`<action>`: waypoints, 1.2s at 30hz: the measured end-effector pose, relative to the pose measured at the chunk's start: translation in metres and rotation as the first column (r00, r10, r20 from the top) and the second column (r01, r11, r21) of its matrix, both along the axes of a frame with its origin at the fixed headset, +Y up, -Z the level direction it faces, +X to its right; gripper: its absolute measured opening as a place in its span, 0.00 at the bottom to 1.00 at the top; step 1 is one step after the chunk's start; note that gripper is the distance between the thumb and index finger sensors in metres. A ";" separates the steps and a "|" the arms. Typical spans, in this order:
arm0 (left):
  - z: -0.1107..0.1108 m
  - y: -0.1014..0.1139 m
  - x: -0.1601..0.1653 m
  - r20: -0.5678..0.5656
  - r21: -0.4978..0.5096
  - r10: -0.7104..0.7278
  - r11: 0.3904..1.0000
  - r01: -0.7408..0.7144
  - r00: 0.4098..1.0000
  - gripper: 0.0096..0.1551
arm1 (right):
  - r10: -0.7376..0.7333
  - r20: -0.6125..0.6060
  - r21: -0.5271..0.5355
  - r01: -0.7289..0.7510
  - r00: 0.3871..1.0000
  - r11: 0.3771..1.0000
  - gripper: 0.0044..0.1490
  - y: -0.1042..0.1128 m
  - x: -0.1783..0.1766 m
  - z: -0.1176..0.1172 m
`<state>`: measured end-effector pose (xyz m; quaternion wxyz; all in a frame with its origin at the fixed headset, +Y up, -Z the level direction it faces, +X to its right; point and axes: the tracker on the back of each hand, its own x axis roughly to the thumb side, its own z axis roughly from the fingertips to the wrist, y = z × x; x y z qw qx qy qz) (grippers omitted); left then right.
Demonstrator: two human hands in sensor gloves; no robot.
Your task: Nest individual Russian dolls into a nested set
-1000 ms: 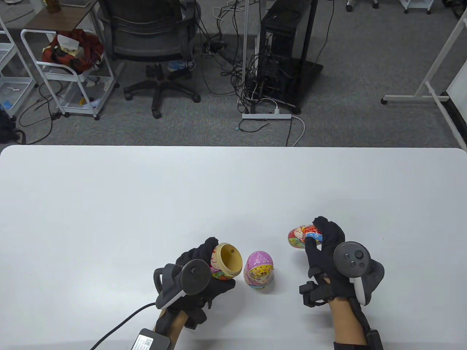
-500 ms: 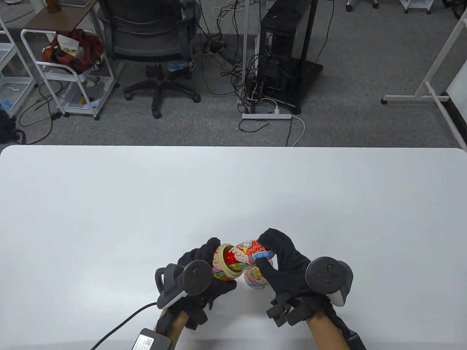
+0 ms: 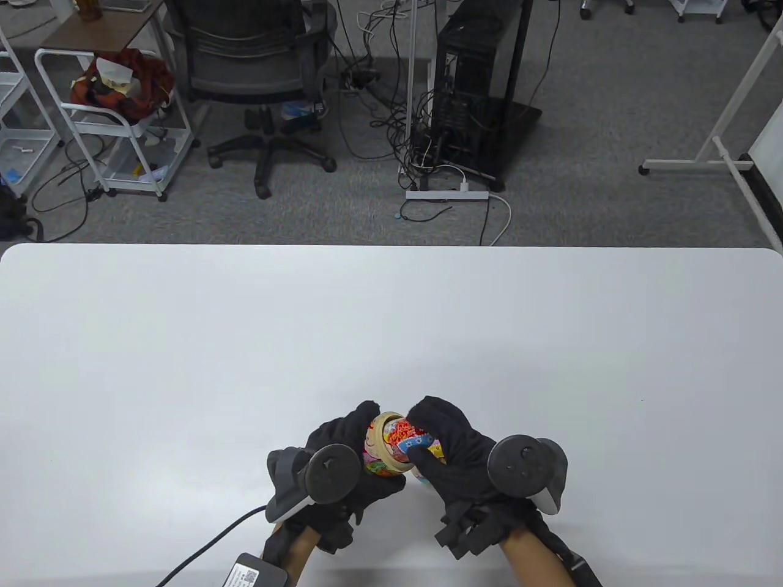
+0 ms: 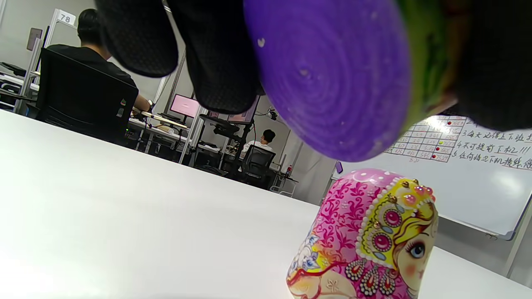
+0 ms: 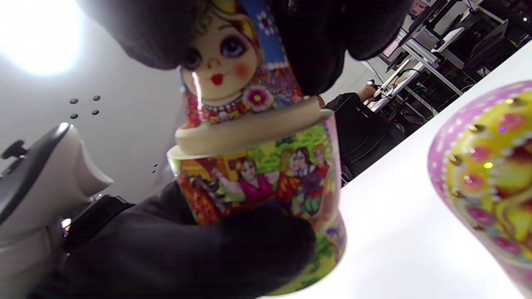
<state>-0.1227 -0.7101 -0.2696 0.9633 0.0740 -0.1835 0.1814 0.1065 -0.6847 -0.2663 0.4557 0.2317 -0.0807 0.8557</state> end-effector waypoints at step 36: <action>-0.008 -0.005 -0.020 -0.096 -0.025 0.095 0.995 -0.098 0.991 0.73 | 0.501 0.254 -0.255 -0.442 0.828 0.860 0.45 -0.058 -0.001 -0.025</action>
